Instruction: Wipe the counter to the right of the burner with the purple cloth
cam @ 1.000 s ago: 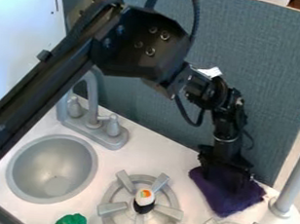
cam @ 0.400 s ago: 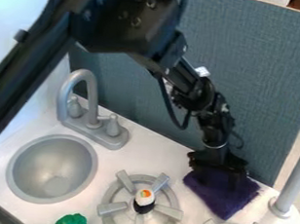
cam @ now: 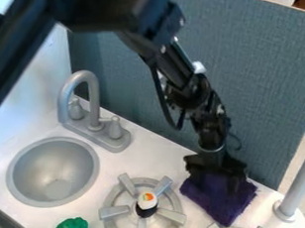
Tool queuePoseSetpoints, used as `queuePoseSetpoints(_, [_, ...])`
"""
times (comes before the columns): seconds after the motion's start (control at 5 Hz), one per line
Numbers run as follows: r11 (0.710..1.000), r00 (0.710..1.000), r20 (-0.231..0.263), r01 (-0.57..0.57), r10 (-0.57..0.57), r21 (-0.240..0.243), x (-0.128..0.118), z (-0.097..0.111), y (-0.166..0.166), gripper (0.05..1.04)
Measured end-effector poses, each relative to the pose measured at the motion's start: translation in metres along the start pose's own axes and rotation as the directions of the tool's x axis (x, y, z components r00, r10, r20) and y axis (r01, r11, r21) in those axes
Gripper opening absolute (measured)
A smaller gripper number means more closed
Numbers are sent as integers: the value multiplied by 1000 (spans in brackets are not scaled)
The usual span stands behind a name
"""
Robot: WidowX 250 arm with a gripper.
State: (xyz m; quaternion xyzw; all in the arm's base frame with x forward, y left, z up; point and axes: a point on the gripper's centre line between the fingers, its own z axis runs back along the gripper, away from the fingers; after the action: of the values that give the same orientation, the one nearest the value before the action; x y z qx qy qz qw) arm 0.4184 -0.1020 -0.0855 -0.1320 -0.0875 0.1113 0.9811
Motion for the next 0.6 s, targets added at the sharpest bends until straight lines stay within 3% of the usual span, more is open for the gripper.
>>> queuePoseSetpoints(0.2, [998,998,30,60,-59,-23,-10,24,-2,1001])
queuePoseSetpoints(0.4, [993,992,40,117,-117,-6,-30,49,7,1001])
queuePoseSetpoints(0.6, [969,976,-11,219,-219,113,-50,69,33,1001])
